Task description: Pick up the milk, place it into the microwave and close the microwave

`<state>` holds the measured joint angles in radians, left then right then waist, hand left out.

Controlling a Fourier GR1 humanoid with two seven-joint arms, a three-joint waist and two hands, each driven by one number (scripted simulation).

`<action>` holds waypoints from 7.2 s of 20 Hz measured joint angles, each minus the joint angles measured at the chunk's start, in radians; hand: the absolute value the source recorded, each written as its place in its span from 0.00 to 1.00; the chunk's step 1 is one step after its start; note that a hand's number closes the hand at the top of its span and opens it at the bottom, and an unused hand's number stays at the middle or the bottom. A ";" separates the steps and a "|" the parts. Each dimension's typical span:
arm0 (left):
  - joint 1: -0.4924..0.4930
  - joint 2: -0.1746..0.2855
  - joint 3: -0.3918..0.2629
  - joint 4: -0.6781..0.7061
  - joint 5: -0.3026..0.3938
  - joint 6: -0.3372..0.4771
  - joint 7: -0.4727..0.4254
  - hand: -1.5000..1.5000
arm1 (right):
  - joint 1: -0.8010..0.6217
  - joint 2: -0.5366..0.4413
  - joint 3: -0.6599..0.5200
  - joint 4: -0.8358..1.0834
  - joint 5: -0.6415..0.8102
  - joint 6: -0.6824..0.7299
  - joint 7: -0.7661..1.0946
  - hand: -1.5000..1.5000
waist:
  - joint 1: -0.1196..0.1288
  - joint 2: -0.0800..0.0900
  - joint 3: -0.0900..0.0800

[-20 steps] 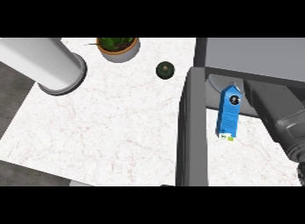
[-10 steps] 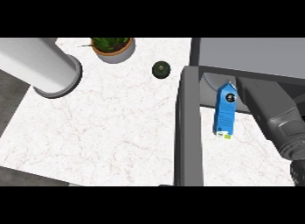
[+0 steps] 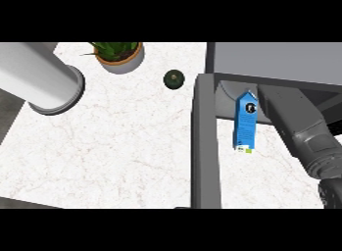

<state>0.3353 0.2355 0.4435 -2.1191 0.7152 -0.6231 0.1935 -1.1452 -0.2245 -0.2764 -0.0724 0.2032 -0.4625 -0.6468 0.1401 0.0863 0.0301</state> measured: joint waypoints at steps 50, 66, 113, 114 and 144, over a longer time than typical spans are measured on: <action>-0.316 -0.235 -0.573 0.510 -0.904 -0.012 -0.343 1.00 | 1.071 0.025 0.049 -0.684 -0.190 0.756 -0.222 0.00 | -0.210 -0.099 -0.036; -0.478 -0.231 -1.081 0.804 -0.859 0.451 -0.425 1.00 | 1.505 -0.072 0.110 -1.399 -0.474 0.959 -0.012 0.00 | -0.207 -0.088 -0.034; -1.232 -0.236 -1.345 1.256 -0.042 1.192 -0.474 1.00 | 1.542 -0.245 0.173 -2.041 -0.882 0.944 0.464 0.00 | -0.368 -0.024 -0.034; -1.238 -0.236 -1.345 1.265 -0.030 1.185 -0.482 1.00 | 1.539 -0.247 0.173 -2.044 -0.887 0.941 0.469 0.00 | -0.368 -0.023 -0.034; -1.252 -0.236 -1.351 1.304 0.201 1.238 -0.704 1.00 | 1.485 -0.320 0.175 -2.123 -1.024 0.982 0.529 0.00 | -0.403 -0.013 -0.032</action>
<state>-0.9166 -0.0009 -0.9074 -0.8148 0.9162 0.6152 -0.5104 0.3393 -0.5442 -0.1017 -2.1955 -0.8203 0.5192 -0.1180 -0.2626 0.0734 -0.0018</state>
